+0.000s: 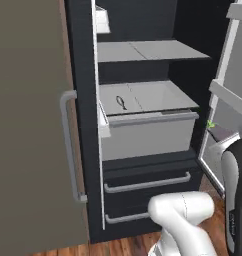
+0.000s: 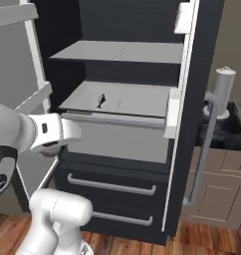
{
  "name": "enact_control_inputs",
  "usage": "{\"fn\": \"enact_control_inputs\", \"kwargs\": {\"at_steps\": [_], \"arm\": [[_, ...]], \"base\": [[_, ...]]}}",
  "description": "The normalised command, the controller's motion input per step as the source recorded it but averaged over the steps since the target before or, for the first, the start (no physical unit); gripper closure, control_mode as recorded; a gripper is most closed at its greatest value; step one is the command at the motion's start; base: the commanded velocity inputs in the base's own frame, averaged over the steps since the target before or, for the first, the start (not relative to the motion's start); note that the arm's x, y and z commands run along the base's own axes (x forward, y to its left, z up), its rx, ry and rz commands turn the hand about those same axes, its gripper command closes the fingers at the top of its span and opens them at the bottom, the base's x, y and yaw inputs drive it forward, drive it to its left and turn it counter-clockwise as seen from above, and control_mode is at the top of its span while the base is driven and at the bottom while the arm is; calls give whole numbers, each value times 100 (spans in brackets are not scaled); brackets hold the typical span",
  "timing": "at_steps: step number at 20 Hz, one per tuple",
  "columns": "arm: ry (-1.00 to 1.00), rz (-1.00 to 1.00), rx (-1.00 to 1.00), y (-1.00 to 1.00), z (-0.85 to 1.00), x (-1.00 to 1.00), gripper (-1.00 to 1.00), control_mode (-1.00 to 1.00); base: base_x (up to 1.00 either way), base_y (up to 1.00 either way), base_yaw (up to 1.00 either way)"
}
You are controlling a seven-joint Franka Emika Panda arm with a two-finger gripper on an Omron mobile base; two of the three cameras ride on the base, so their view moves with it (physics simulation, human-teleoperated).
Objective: Place one eggplant and one fish in each tupperware on the nearby counter, to pack two identical lunches.
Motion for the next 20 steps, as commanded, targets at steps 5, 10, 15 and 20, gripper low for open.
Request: {"fn": "enact_control_inputs", "kwargs": {"at_steps": [5, 10, 15, 20], "arm": [[0, 0, 0, 0, 0, 0, 100, 100], [0, 0, 0, 0, 0, 0, 100, 100], [0, 0, 0, 0, 0, 0, 100, 100], [0, 0, 0, 0, 0, 0, 100, 100]], "base": [[-100, -96, 10], [-74, -100, 1], [-13, -100, 0], [0, -100, 0]]}}
